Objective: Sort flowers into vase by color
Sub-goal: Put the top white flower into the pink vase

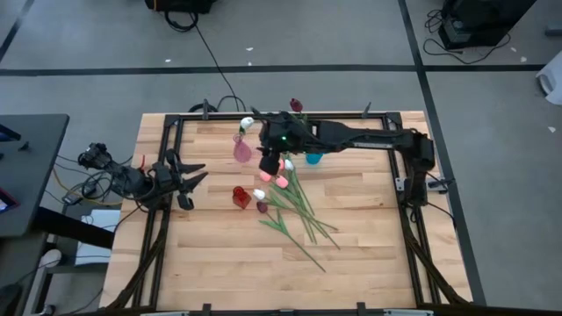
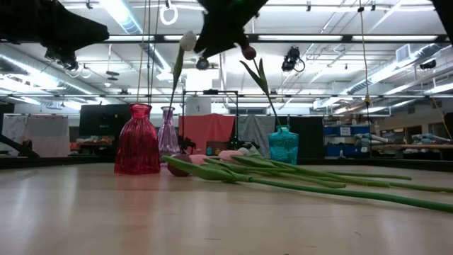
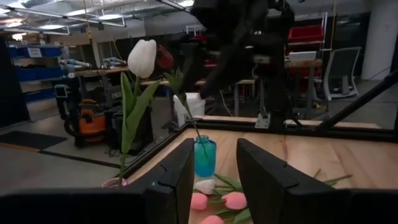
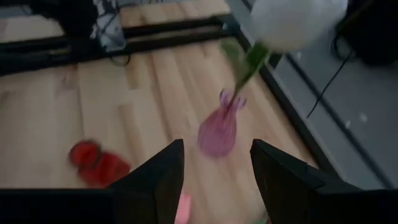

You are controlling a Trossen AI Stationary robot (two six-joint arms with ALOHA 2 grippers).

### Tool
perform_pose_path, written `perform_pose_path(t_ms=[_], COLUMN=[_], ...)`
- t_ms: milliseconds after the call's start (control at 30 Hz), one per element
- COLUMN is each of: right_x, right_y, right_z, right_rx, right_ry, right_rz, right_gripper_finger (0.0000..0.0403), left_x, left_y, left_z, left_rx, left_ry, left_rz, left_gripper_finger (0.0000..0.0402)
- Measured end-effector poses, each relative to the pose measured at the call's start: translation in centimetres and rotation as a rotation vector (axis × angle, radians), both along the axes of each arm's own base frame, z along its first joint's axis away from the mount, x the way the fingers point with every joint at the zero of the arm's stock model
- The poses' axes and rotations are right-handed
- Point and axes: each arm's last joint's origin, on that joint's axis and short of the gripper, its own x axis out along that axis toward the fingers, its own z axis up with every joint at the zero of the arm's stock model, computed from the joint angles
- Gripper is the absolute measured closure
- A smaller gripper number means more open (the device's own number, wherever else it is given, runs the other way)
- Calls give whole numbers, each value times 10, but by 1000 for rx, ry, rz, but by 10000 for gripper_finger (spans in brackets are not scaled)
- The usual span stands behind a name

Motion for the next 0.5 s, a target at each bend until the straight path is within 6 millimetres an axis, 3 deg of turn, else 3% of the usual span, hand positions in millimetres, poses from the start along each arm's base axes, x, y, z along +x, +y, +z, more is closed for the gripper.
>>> perform_pose_path(t_ms=[200, 500], right_x=[-23, -40], right_y=[35, 103], right_z=[2, -30], right_rx=[34, 140], right_ry=[92, 184], right_rz=[-63, -104], right_gripper_finger=[206, 206], left_x=[0, 0], left_y=[0, 0], left_z=[-1, -1], left_rx=[-9, -11], left_ry=[7, 5], left_rz=[-4, -8], left_gripper_finger=[277, 277])
